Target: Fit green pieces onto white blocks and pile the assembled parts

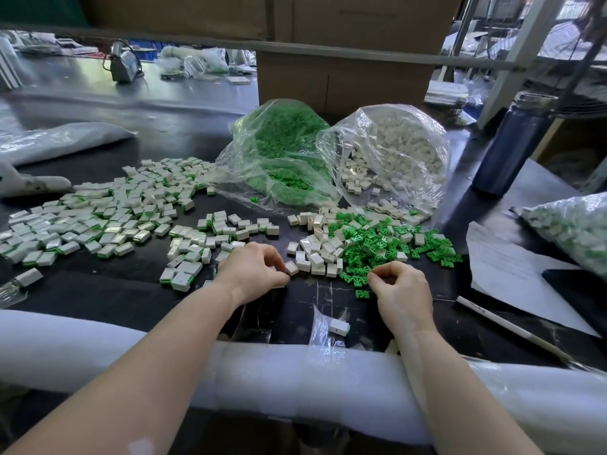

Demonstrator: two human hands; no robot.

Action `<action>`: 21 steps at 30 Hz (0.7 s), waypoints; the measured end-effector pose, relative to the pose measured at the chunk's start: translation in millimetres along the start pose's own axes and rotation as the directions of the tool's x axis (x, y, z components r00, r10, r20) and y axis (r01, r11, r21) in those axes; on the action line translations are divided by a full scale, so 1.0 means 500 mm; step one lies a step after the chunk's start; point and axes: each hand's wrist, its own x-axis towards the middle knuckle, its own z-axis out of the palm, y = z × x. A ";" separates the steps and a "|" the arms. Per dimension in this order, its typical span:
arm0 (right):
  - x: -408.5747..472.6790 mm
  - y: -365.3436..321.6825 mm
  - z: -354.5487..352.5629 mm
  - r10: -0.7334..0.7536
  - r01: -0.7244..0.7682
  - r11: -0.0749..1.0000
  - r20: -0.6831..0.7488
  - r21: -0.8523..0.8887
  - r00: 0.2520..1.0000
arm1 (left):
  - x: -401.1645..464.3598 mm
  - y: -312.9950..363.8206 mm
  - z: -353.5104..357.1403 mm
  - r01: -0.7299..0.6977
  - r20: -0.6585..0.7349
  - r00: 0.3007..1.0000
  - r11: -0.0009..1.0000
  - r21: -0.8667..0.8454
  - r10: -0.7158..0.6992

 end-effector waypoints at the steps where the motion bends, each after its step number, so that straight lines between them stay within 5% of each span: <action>1: 0.000 0.001 0.000 -0.001 0.001 1.000 -0.001 0.001 1.000 | 0.002 -0.003 -0.006 0.009 0.006 1.000 1.000 -0.024 -0.009; 8: 0.002 0.003 0.000 -0.004 0.004 1.000 0.001 0.011 1.000 | 0.024 -0.043 -0.041 0.117 -0.201 0.975 0.989 0.095 -0.096; 12: 0.002 0.003 0.001 -0.010 0.010 1.000 -0.004 -0.006 1.000 | 0.023 -0.035 -0.037 0.101 -0.321 0.947 0.954 0.281 -0.006; 21: -0.006 -0.004 -0.002 -0.029 0.030 0.998 0.013 -0.049 0.999 | 0.017 0.006 0.016 0.000 -0.173 0.984 0.984 0.180 0.032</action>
